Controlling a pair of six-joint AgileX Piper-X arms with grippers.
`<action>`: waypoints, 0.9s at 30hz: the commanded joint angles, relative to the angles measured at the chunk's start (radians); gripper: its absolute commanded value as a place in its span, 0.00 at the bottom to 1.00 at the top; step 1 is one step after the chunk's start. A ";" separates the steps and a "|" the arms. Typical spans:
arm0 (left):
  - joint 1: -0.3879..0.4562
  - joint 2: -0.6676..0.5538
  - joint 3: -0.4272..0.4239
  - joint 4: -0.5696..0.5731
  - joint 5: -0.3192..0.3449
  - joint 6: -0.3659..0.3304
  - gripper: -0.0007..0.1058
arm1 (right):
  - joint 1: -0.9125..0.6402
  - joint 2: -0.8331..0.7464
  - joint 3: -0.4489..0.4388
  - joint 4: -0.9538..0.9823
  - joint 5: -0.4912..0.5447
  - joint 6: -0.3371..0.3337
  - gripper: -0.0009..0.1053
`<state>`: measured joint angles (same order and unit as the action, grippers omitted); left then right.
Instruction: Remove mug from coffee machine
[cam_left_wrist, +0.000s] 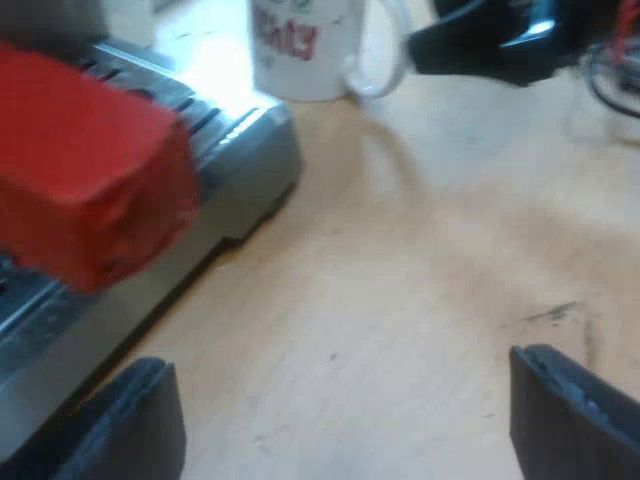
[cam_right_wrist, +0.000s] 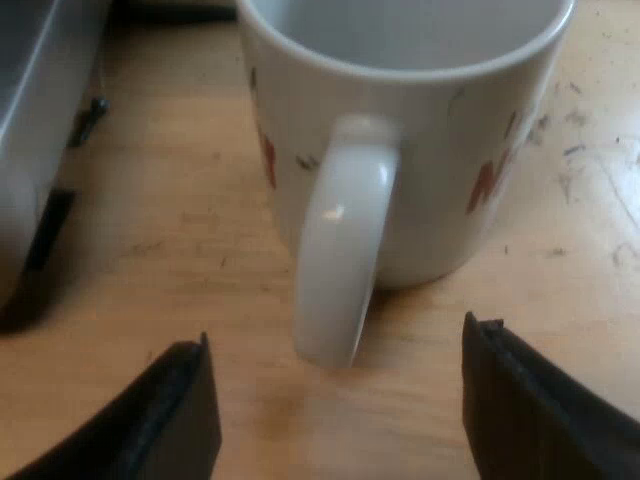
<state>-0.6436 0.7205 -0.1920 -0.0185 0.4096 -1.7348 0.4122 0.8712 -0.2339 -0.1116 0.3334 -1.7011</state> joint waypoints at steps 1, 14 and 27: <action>-0.005 -0.041 -0.003 0.044 -0.086 -0.011 0.66 | 0.001 -0.100 -0.059 0.256 -0.013 0.003 0.54; -0.005 -0.287 -0.079 0.415 -0.211 -0.011 0.66 | 0.001 -0.228 -0.333 0.798 -0.111 -0.006 0.54; -0.005 -0.312 -0.433 0.906 -0.371 0.018 0.66 | 0.001 -0.228 -0.624 1.008 -0.191 -0.039 0.54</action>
<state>-0.6436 0.4141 -0.6117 0.8796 0.0542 -1.7137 0.4122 0.6502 -0.8463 0.8859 0.1458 -1.7250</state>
